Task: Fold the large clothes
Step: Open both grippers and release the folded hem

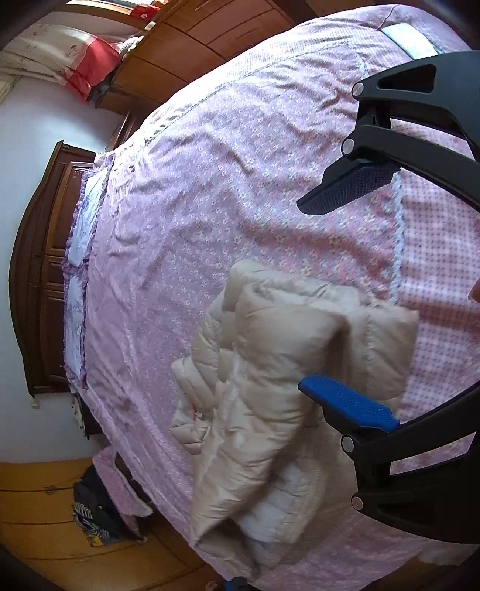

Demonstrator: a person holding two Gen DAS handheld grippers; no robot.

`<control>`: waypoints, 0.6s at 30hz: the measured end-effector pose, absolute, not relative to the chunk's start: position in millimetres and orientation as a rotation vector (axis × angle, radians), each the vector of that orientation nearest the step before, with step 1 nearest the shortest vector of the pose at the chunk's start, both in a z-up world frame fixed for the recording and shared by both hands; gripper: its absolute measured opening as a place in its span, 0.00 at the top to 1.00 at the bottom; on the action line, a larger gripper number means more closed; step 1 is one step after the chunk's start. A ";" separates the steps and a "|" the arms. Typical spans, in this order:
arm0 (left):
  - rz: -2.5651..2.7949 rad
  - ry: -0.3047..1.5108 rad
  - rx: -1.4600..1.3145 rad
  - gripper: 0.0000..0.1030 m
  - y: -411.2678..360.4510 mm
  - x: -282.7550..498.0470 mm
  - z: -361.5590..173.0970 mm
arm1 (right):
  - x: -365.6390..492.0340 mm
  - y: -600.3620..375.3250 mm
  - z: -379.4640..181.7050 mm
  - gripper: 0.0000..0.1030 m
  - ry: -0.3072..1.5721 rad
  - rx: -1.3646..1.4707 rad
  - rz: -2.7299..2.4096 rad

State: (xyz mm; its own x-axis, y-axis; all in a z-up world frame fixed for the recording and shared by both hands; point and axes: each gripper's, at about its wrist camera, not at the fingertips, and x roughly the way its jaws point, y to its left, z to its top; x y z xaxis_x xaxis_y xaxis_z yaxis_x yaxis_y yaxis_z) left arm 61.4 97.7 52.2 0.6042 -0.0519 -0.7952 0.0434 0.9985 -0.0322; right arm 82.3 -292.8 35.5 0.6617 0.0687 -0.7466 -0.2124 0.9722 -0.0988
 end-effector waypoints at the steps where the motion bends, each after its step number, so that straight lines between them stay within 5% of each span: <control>1: -0.059 0.923 0.003 0.32 97.3 57.3 51.1 | 80.1 -295.4 36.0 0.16 0.834 -0.185 0.162; 18: -0.096 0.968 0.170 0.24 75.9 40.0 -6.5 | 78.1 -267.0 -28.8 0.16 0.829 -0.445 0.241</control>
